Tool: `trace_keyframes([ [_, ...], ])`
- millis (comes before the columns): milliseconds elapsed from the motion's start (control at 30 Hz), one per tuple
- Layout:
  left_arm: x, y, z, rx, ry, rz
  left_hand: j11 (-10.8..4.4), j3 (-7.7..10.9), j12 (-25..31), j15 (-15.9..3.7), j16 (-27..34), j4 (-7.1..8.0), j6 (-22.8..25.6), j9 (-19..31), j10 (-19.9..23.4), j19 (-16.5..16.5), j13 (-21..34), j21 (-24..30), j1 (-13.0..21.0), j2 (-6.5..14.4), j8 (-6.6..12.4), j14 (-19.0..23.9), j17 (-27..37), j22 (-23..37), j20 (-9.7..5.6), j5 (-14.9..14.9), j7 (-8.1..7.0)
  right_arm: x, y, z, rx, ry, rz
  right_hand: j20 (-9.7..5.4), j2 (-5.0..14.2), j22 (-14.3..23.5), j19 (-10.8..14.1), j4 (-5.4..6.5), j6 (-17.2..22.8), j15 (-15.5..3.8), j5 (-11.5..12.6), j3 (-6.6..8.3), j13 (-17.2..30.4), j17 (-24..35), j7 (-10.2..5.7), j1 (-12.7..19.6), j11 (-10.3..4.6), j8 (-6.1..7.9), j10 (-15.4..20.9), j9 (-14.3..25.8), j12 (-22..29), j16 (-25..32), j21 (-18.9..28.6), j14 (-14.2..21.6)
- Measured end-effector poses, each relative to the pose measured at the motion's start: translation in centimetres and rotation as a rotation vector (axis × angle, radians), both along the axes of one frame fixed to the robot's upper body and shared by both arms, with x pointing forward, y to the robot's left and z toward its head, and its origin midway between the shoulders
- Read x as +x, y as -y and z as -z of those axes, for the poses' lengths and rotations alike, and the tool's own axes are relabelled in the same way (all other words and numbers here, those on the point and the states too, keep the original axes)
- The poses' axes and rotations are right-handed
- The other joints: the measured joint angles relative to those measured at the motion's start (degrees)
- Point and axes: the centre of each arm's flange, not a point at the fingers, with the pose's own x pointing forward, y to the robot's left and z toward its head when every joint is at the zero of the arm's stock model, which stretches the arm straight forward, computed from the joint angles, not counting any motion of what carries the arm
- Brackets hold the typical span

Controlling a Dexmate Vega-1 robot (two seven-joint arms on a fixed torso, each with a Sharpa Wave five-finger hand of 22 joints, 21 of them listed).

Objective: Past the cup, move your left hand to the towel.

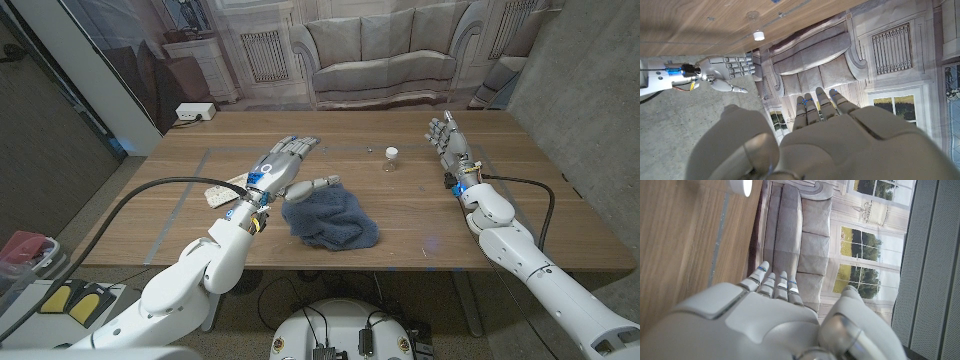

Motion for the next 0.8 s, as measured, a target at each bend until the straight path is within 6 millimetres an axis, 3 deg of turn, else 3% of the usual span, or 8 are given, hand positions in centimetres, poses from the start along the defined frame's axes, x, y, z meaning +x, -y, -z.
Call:
trace_keyframes([
  [800,0.56,0.69,0.67,0.024,-0.065,-0.016,-0.45,-0.32,-0.4,0.0,-0.4,0.02,0.3,0.0,0.0,-0.4,0.0,-0.4,0.0,0.0,-0.24,0.0,0.0,0.0,0.0,0.0,-0.31,0.12,0.08,-0.46,0.0,0.011,-0.004,0.0,0.0,0.0,0.0,-0.24,0.0,0.0,0.0,-0.24,0.0,0.0,0.0,0.0,0.01,0.0,0.0,0.0,0.0,0.0,-0.4,0.0],
])
